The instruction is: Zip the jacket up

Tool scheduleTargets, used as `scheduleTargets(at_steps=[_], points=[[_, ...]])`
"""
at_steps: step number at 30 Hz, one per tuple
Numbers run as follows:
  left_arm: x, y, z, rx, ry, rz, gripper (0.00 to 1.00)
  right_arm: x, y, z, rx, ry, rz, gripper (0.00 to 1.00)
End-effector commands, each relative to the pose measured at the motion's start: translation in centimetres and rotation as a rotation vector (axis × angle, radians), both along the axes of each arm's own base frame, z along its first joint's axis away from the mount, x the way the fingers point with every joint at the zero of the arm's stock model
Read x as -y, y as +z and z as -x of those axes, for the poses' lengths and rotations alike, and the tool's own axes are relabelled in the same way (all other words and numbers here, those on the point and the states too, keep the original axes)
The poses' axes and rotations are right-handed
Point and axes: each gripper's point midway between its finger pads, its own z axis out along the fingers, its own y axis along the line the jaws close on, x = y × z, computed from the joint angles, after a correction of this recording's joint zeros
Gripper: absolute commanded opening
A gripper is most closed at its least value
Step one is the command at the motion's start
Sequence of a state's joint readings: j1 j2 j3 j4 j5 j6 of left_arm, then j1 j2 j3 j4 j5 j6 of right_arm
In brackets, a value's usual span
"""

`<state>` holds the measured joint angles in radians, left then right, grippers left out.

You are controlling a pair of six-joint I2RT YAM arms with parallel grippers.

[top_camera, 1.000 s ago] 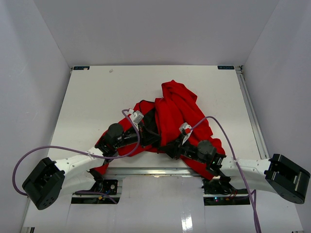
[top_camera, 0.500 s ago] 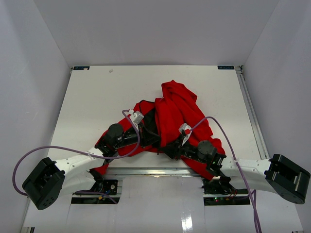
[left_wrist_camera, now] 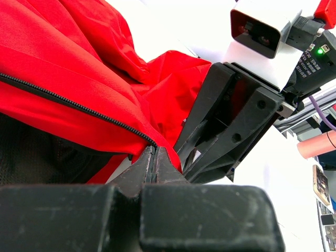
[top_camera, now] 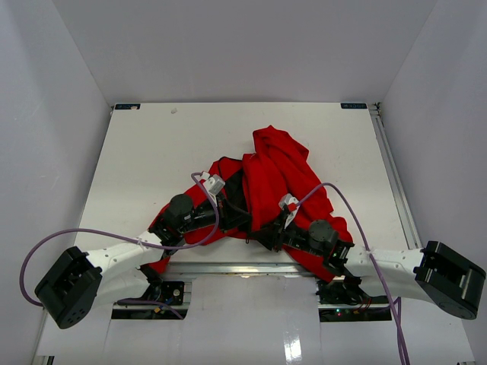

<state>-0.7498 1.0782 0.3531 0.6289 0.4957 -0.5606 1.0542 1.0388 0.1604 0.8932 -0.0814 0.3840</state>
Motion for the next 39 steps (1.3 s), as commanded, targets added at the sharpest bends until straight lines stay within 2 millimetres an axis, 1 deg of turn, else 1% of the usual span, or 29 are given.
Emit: scheduleTargets(at_steps=[1, 5, 10, 11, 12, 14, 15, 18, 22, 26, 31, 35, 39], points=[[0.1, 1.7, 0.2, 0.049, -0.010, 0.046, 0.00, -0.5, 0.3, 0.4, 0.017, 0.031, -0.002, 0.22], [0.0, 1.8, 0.2, 0.052, -0.010, 0.048, 0.00, -0.4, 0.3, 0.2, 0.015, 0.024, -0.002, 0.09], [0.0, 1.8, 0.3, 0.050, -0.014, 0.043, 0.00, -0.4, 0.5, 0.2, 0.024, 0.021, -0.006, 0.08], [0.0, 1.5, 0.3, 0.041, -0.014, 0.027, 0.04, -0.4, 0.6, 0.2, 0.035, 0.022, -0.010, 0.08], [-0.1, 1.4, 0.3, 0.039, -0.013, 0.011, 0.16, -0.4, 0.8, 0.1, 0.043, 0.022, -0.016, 0.08], [-0.4, 1.3, 0.0, 0.049, 0.007, -0.025, 0.47, -0.4, 1.5, -0.2, 0.058, 0.008, -0.028, 0.08], [-0.7, 1.2, -0.2, 0.052, 0.021, -0.040, 0.53, -0.5, 1.7, -0.4, 0.063, 0.002, -0.030, 0.08], [-1.3, 1.1, -0.1, 0.054, 0.044, -0.074, 0.59, -0.3, 2.0, -0.9, 0.064, -0.031, -0.030, 0.08], [-2.1, -0.1, 0.3, 0.031, 0.056, -0.116, 0.60, 0.0, 2.5, -1.5, 0.064, -0.068, -0.049, 0.08], [-2.4, -1.3, 1.2, 0.020, 0.028, -0.119, 0.60, 0.2, 3.1, -2.3, 0.066, -0.118, -0.066, 0.08], [-2.0, -2.6, 2.1, 0.004, -0.030, -0.123, 0.58, 0.0, 4.4, -3.0, 0.064, -0.153, -0.103, 0.08], [-1.5, -2.9, 2.7, 0.007, -0.085, -0.100, 0.56, -0.2, 5.1, -3.4, 0.062, -0.166, -0.122, 0.08], [-1.1, -3.5, 2.9, -0.011, -0.112, -0.094, 0.57, -0.4, 5.5, -3.5, 0.062, -0.171, -0.138, 0.08]])
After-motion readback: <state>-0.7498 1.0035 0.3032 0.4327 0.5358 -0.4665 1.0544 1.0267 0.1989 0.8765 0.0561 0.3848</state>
